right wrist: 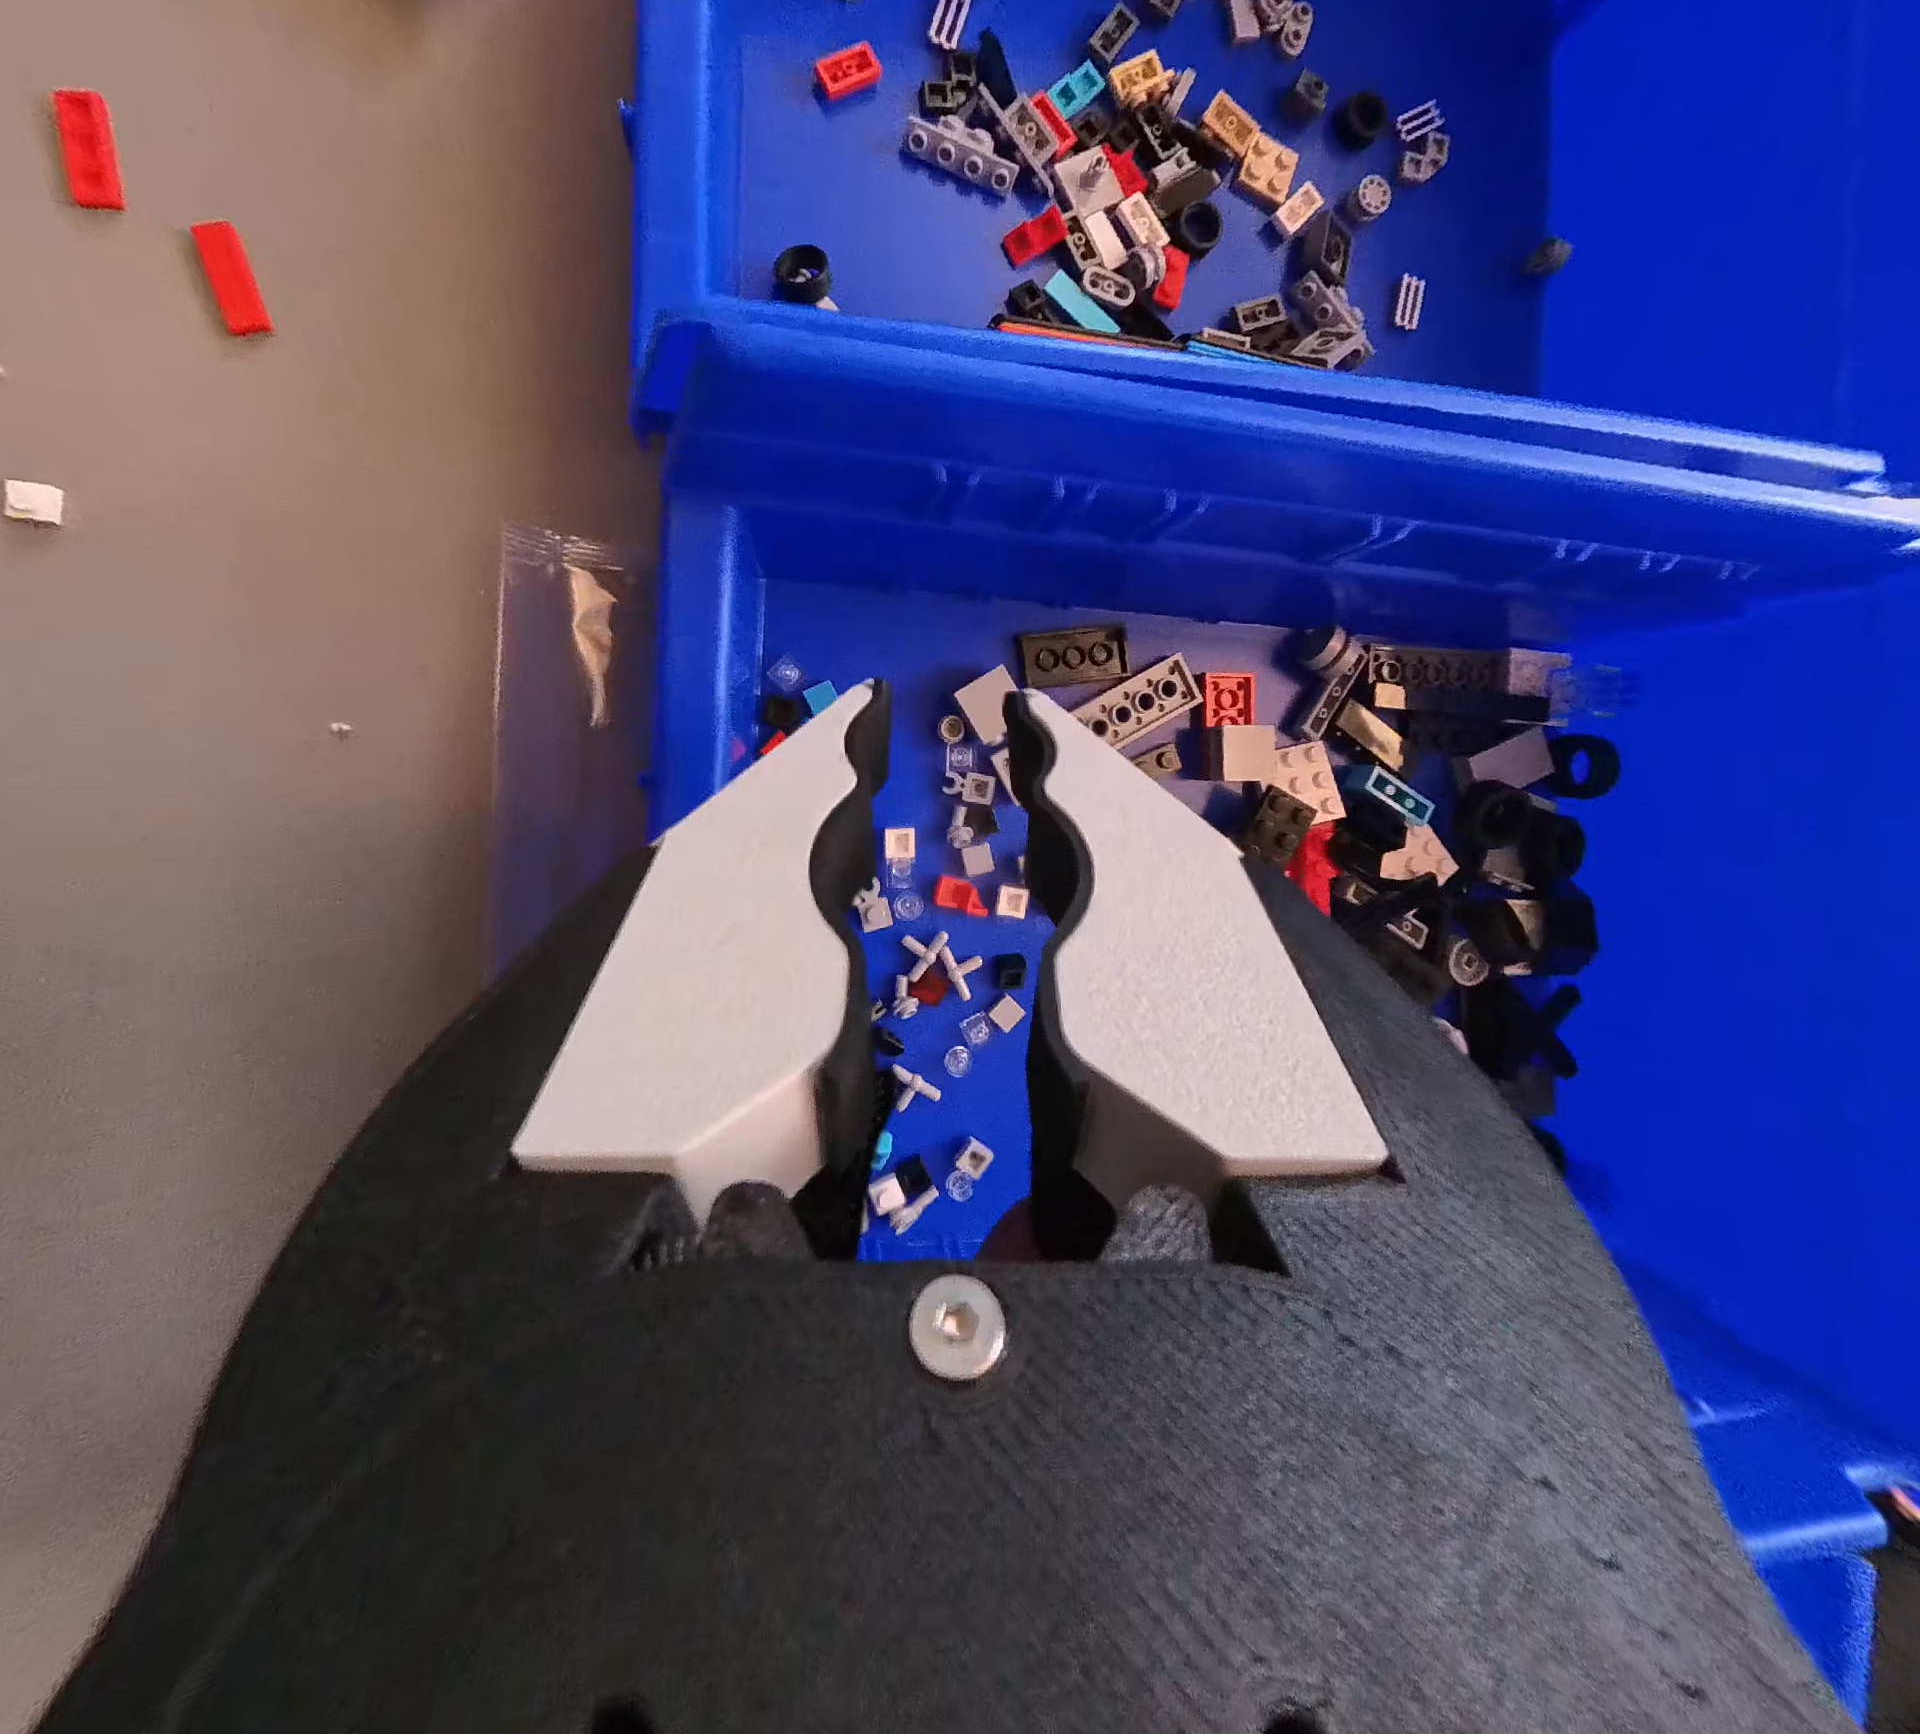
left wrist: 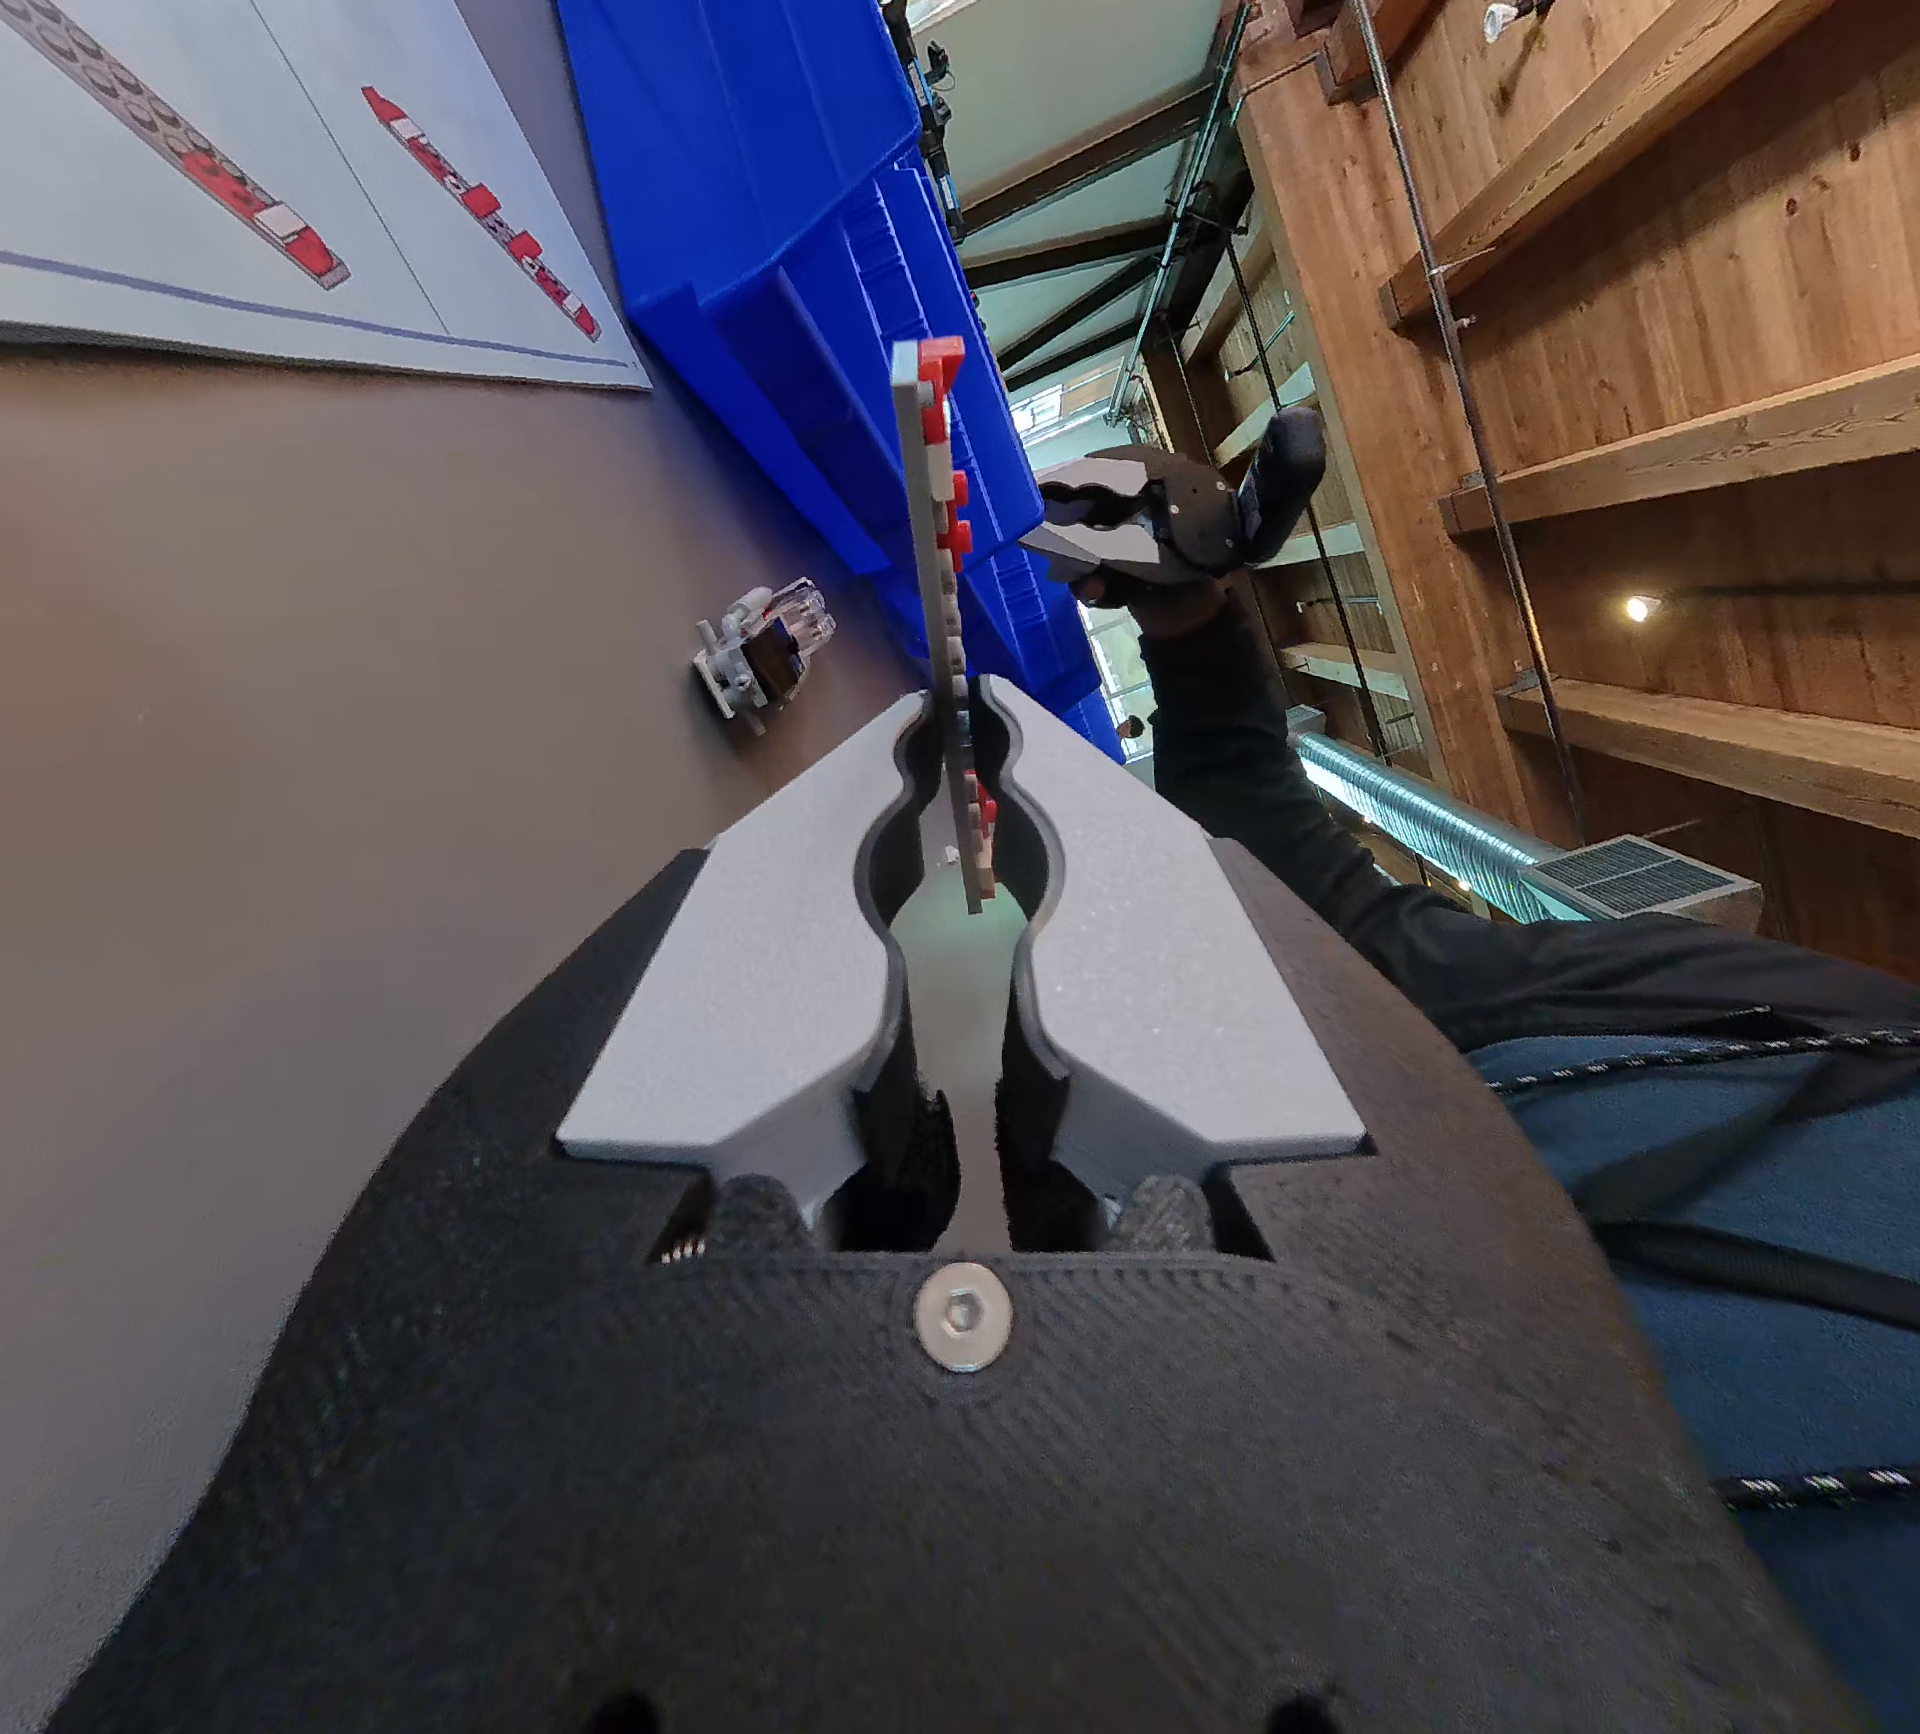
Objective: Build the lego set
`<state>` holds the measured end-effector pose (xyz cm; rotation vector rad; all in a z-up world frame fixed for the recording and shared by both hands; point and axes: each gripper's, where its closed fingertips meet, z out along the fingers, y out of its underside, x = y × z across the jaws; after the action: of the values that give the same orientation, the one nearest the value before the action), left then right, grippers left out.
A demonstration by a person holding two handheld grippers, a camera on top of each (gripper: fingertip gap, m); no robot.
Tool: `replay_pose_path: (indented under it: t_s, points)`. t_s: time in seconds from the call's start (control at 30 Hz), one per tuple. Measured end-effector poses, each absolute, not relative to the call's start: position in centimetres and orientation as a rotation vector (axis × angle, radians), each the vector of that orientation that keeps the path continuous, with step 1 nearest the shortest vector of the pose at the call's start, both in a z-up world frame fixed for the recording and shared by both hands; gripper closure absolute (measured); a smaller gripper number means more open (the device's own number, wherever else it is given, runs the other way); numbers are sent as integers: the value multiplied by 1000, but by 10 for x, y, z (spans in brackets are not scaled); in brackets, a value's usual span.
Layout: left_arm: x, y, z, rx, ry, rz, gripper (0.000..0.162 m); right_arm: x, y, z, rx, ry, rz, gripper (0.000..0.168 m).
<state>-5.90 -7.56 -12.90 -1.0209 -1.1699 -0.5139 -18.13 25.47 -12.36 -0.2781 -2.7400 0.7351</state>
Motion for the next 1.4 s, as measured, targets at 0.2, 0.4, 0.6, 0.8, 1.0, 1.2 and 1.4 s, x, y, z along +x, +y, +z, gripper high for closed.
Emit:
replay_pose_path:
  t_s: [0.2,0.4,0.6,0.8,1.0,1.2,1.4]
  points:
    - [-59,-76,-129,-1022,-1171,-507,158,-192,258,-130,-229,-2772,661,145]
    - [-59,-77,-128,-1012,-1172,-501,158,-189,256,-133,-222,-2789,663,145]
    - [-58,-76,-128,-1022,-1167,-508,158,-184,266,-140,-187,-2838,609,148]
    - [-58,-75,-129,-1028,-1169,-511,158,-186,280,-146,-77,-2911,489,150]
    - [-59,-75,-131,-1032,-1181,-511,158,-173,277,-168,41,-3028,407,155]
    - [-59,-75,-132,-1032,-1189,-510,158,-168,284,-187,46,-3078,322,156]
    - [-59,-75,-132,-1035,-1187,-515,158,-170,289,-191,24,-3063,298,156]
